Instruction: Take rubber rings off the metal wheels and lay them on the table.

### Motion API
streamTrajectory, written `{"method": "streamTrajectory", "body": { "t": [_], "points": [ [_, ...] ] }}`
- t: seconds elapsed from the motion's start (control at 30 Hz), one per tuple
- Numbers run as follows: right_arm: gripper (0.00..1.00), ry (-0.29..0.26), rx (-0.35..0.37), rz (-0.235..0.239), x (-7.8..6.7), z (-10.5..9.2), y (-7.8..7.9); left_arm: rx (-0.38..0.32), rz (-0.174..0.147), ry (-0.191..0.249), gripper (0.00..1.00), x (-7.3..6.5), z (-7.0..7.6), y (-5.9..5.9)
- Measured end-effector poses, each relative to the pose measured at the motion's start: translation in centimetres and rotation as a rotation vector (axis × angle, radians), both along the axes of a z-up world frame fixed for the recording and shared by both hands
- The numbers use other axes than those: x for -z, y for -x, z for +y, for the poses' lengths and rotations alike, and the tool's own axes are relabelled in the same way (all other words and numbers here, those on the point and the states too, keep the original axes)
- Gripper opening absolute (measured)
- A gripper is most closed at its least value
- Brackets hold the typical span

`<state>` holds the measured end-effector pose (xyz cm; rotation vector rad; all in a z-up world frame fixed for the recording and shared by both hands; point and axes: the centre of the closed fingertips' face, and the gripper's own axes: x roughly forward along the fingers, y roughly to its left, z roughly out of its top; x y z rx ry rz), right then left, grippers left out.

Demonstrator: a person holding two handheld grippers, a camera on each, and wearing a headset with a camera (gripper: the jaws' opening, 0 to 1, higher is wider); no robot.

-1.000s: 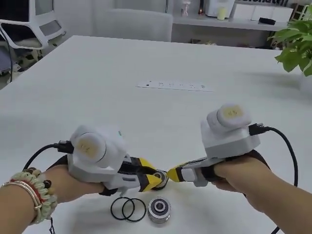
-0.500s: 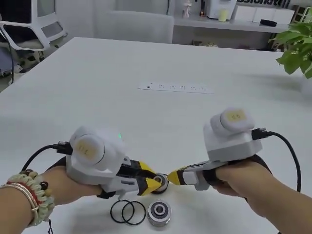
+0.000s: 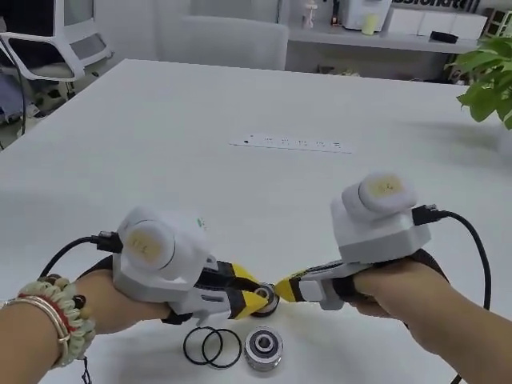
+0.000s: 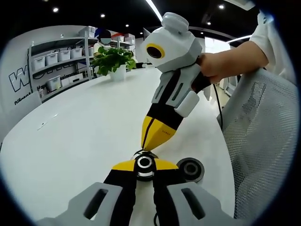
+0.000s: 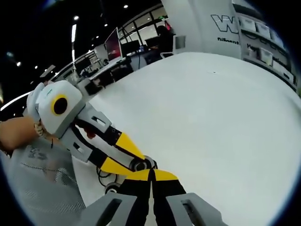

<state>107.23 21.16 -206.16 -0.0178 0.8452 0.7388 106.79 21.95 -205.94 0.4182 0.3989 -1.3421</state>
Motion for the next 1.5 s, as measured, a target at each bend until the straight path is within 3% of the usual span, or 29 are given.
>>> {"method": "streamTrajectory", "body": {
  "t": [1.1,1.37,1.43,1.47,1.5],
  "points": [
    [0.00,0.004,-0.030,-0.014,-0.6,0.7,0.1,-0.002,0.006,0.003,0.07,0.0,0.0,-0.1],
    [0.00,-0.016,-0.039,-0.020,-1.1,1.2,0.2,-0.005,0.005,0.005,0.07,0.1,-0.1,-0.2],
    [0.00,-0.087,-0.028,-0.053,-2.3,1.9,-0.4,-0.010,0.006,0.006,0.07,0.1,-0.1,-0.2],
    [0.00,-0.098,-0.017,-0.025,-2.6,1.8,-0.2,-0.012,0.006,0.009,0.07,0.0,-0.1,-0.2],
    [0.00,-0.079,-0.024,-0.027,-2.4,1.6,-0.2,-0.013,0.007,0.012,0.07,0.0,-0.1,-0.2]
  ]
}}
